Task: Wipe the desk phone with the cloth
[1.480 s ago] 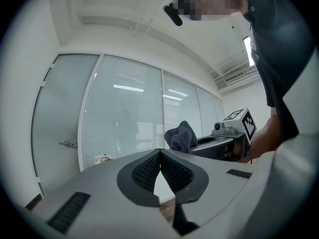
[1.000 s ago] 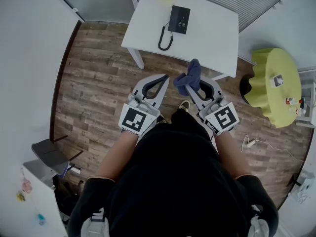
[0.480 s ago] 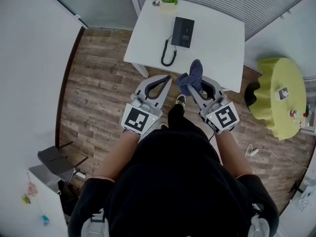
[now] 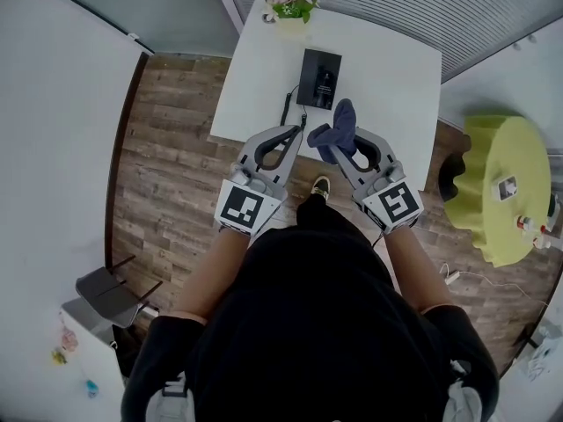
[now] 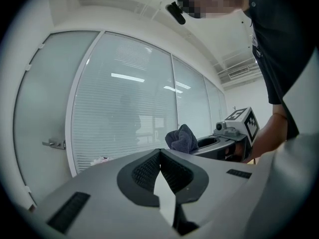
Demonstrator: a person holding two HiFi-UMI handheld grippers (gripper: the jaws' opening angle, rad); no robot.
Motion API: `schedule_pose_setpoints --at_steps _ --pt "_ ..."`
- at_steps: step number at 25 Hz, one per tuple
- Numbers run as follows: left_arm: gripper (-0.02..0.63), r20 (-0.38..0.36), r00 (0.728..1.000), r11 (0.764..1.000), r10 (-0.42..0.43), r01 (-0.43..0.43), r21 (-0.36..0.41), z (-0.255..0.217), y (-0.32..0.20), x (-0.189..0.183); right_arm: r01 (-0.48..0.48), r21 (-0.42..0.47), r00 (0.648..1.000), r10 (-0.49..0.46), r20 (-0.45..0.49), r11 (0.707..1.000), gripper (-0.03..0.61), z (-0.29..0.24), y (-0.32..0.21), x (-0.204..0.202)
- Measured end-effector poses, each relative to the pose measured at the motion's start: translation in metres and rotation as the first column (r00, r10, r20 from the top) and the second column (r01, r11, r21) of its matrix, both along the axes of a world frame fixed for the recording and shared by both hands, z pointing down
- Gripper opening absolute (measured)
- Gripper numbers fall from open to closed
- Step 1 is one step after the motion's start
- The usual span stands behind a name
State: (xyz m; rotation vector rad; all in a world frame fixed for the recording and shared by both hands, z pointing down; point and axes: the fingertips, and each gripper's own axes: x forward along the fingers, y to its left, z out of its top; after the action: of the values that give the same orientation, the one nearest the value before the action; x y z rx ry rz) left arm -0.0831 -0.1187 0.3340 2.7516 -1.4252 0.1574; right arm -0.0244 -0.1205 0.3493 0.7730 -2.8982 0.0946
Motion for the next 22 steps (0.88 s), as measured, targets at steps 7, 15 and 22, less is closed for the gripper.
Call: schedule_pose_setpoints --at_steps 7,15,22 --pt "0.008 0.013 1.0 0.999 -0.005 0.006 -0.051 0.019 -0.061 0.011 0.023 -0.014 0.999 -0.023 -0.041 1.0 0.104 0.016 -0.067 0.011" --pt "0.008 0.071 0.996 0.992 0.053 -0.045 -0.115 0.053 -0.113 0.008 0.003 -0.019 0.98 -0.007 -0.201 1.0 0.106 0.06 -0.125 0.007" --pt "0.008 0.108 0.989 0.985 0.098 -0.081 -0.15 0.1 -0.157 0.0 0.006 -0.014 0.9 -0.011 -0.436 1.0 0.104 0.116 -0.171 -0.001"
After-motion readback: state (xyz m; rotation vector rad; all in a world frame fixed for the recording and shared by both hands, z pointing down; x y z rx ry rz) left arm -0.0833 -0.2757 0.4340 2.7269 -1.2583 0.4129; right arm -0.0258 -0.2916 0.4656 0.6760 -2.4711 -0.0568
